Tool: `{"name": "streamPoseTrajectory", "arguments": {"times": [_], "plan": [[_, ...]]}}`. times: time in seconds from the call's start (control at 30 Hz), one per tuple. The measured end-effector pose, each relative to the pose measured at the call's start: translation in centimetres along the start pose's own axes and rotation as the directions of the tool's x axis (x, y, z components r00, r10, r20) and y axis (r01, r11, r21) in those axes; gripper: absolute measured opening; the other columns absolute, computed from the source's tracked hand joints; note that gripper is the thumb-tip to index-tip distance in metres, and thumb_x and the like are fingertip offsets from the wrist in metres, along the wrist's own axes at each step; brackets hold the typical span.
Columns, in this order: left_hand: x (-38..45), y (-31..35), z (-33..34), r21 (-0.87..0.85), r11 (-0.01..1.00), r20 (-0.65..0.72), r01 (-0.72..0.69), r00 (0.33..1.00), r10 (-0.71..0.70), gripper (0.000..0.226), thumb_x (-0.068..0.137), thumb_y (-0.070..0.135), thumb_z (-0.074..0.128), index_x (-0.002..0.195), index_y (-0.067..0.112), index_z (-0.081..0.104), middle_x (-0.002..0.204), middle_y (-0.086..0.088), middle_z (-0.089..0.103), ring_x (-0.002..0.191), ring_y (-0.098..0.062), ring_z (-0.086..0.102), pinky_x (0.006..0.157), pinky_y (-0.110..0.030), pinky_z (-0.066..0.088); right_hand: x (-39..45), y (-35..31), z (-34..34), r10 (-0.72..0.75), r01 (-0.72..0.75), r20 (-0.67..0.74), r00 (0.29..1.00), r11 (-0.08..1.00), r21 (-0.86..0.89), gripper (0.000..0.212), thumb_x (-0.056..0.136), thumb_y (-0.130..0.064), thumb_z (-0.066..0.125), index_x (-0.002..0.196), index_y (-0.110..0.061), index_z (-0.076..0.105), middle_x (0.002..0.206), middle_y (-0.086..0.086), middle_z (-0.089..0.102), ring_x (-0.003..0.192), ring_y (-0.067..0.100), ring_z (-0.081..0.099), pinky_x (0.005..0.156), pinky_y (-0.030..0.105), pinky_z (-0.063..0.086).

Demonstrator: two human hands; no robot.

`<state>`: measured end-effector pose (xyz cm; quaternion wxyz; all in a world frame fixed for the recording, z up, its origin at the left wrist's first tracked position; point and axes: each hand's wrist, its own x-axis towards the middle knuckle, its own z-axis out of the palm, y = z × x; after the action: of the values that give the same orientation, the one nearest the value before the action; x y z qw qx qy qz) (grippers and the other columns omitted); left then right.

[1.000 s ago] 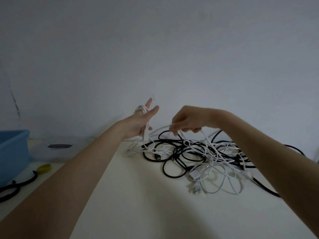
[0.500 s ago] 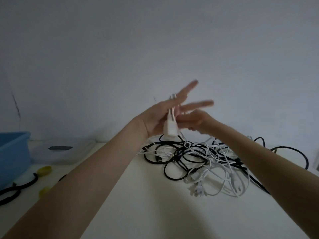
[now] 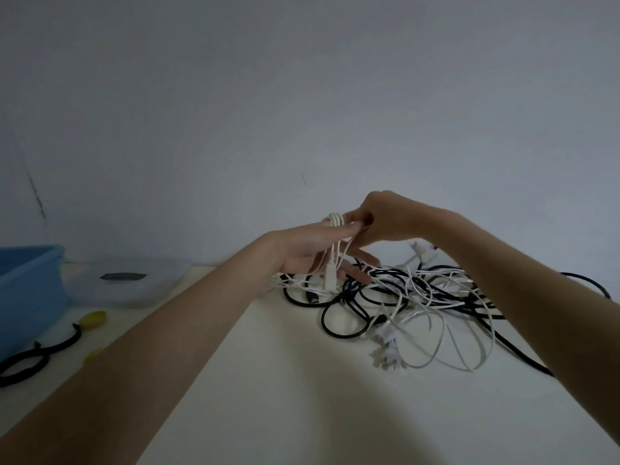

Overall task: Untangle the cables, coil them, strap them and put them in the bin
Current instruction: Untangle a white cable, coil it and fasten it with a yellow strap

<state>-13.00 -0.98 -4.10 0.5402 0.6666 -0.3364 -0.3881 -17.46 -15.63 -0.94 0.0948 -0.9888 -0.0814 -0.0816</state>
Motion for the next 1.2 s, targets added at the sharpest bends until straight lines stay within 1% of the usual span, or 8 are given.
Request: {"name": "streamPoseTrajectory", "arguments": {"times": [0.2, 0.3, 0.43, 0.6, 0.73, 0.87, 0.97, 1.2], "plan": [[-1.0, 0.6, -1.4, 0.104, 0.993, 0.067, 0.061, 0.995, -0.068, 0.033, 0.098, 0.032, 0.038, 0.127, 0.023, 0.051, 0.063, -0.005, 0.068, 0.025, -0.001, 0.029, 0.031, -0.012, 0.030, -0.2, 1.3, -1.4, 0.065, -0.032, -0.202, 0.977, 0.986, 0.162, 0.043, 0.070, -0.023, 0.079, 0.047, -0.012, 0.045, 0.042, -0.004, 0.034, 0.034, 0.005, 0.032, 0.039, 0.012, 0.021], [-1.6, 0.9, -1.3, 0.193, 0.977, 0.218, 0.088, 0.967, -0.130, 0.037, 0.092, 0.026, 0.047, 0.123, 0.011, 0.061, 0.058, -0.004, 0.067, 0.023, -0.002, 0.028, 0.030, -0.009, 0.027, 0.3, 0.7, -1.1, 0.062, 0.006, -0.248, 0.967, 0.964, 0.266, 0.047, 0.072, -0.027, 0.079, 0.049, -0.012, 0.042, 0.040, -0.007, 0.034, 0.031, 0.004, 0.032, 0.036, 0.009, 0.021], [-2.0, 1.1, -0.7, -0.061, 0.996, 0.455, 0.060, 0.890, -0.026, 0.036, 0.086, 0.025, 0.060, 0.119, 0.013, 0.065, 0.065, -0.008, 0.071, 0.024, -0.001, 0.039, 0.029, -0.009, 0.031, 0.5, -0.3, 0.4, 0.062, 0.023, -0.137, 0.989, 0.837, 0.547, 0.021, 0.084, -0.002, 0.063, 0.065, -0.008, 0.056, 0.068, 0.011, 0.060, 0.052, 0.004, 0.054, 0.043, 0.017, 0.038], [-3.3, 1.8, -0.2, -0.285, 0.933, 0.272, -0.219, 0.915, 0.298, 0.035, 0.090, 0.022, 0.043, 0.115, 0.023, 0.068, 0.086, -0.008, 0.074, 0.035, -0.001, 0.053, 0.031, -0.010, 0.038, -0.7, -1.3, 2.7, -0.313, 0.121, -0.049, 0.948, 0.215, 0.969, 0.031, 0.089, -0.020, 0.048, 0.104, 0.005, 0.055, 0.094, 0.012, 0.065, 0.084, 0.021, 0.066, 0.075, 0.029, 0.054], [-3.8, 1.7, -1.2, -0.348, 0.884, 0.088, -0.313, 0.928, 0.363, 0.036, 0.091, 0.026, 0.044, 0.121, 0.029, 0.063, 0.108, -0.007, 0.068, 0.055, -0.007, 0.064, 0.036, -0.011, 0.044, -0.4, -1.3, 3.3, -0.238, -0.028, -0.010, 0.971, -0.156, 0.987, 0.044, 0.088, -0.026, 0.044, 0.122, 0.002, 0.050, 0.109, 0.018, 0.053, 0.083, 0.023, 0.062, 0.068, 0.032, 0.056], [-4.2, 0.2, -1.9, -0.284, 0.901, -0.107, -0.329, 0.944, 0.311, 0.031, 0.090, 0.032, 0.046, 0.100, 0.023, 0.073, 0.088, -0.002, 0.071, 0.045, -0.001, 0.053, 0.035, -0.008, 0.037, 0.1, -3.0, 4.0, -0.141, -0.025, 0.025, 0.990, 0.008, 1.000, 0.045, 0.096, -0.044, 0.034, 0.117, -0.010, 0.056, 0.087, 0.006, 0.066, 0.076, 0.018, 0.064, 0.068, 0.029, 0.053], [-4.5, -1.7, -2.1, -0.349, 0.888, -0.285, -0.299, 0.937, 0.203, 0.035, 0.097, 0.030, 0.043, 0.079, 0.011, 0.065, 0.051, 0.005, 0.054, 0.028, -0.001, 0.034, 0.032, -0.008, 0.029, 1.8, -5.2, 6.0, 0.165, -0.022, 0.000, 0.986, 0.129, 0.991, 0.037, 0.097, -0.042, 0.040, 0.079, -0.014, 0.057, 0.060, -0.001, 0.050, 0.051, 0.011, 0.046, 0.051, 0.025, 0.037], [-10.4, -6.6, -6.0, -0.387, 0.891, -0.582, -0.238, 0.813, -0.035, 0.033, 0.093, 0.034, 0.055, 0.068, 0.013, 0.048, 0.043, 0.008, 0.035, 0.030, -0.002, 0.025, 0.036, -0.012, 0.026, 5.6, -13.3, 12.1, 0.315, -0.118, 0.093, 0.945, 0.059, 0.991, 0.038, 0.095, -0.035, 0.049, 0.063, -0.013, 0.046, 0.045, -0.003, 0.033, 0.035, 0.009, 0.029, 0.039, 0.018, 0.028]]}}
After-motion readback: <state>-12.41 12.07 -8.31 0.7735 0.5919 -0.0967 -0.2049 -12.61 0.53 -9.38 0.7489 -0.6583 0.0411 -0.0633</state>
